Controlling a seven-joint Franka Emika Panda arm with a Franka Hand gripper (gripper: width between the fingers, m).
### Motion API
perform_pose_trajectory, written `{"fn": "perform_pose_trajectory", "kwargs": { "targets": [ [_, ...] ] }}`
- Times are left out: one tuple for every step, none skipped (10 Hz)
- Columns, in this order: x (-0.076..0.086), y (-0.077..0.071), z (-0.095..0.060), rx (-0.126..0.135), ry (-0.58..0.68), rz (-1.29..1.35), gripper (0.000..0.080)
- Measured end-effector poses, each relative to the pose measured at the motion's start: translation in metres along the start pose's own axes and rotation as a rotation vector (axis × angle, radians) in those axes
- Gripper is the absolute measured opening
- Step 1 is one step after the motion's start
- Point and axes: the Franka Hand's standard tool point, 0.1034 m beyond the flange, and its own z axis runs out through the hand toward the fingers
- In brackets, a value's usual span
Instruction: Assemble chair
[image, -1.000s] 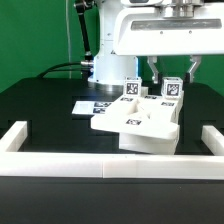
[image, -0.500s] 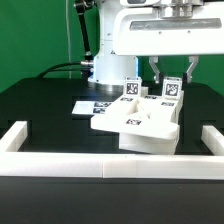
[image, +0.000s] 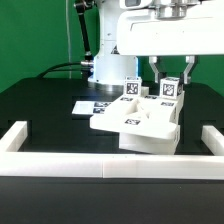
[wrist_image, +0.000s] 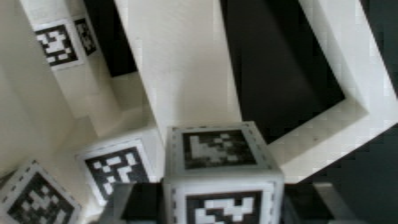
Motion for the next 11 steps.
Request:
{"fn": "perform_pose_trajectory", "kwargs": {
  "targets": [
    [0.0014, -0.0005, -0.0001, 0.003, 0.007, 0.012, 0.0287],
    [0.0015, -0.0006, -0.0002, 0.003, 0.007, 0.032, 0.0287],
    [0.0015, -0.0006, -0.0002, 0.003, 0.007, 0.075, 0.0287],
    [0.0015, -0.0006, -0.0002, 0.003, 0.007, 0.113, 0.0287],
    [0.0015, -0.0006, -0.0001, 0.003, 0.007, 0.146, 0.0287],
    [0.0013, -0.0005, -0.0001, 0.005, 0.006, 0.189, 0.0287],
    [0.0007, -0.0004, 0.0002, 0.008, 0.002, 0.26, 0.0287],
    [0.0001, -0.001, 0.0002, 0.009, 0.002, 0.326, 0.0287],
    [-0.0004, -0.0015, 0.0003, 0.009, 0.001, 0.379, 0.0287],
    [-0.0004, -0.0016, 0.0003, 0.009, 0.001, 0.413, 0.0287],
    [-0.0004, -0.0018, 0.0003, 0.014, -0.002, 0.473, 0.0287]
  ]
}}
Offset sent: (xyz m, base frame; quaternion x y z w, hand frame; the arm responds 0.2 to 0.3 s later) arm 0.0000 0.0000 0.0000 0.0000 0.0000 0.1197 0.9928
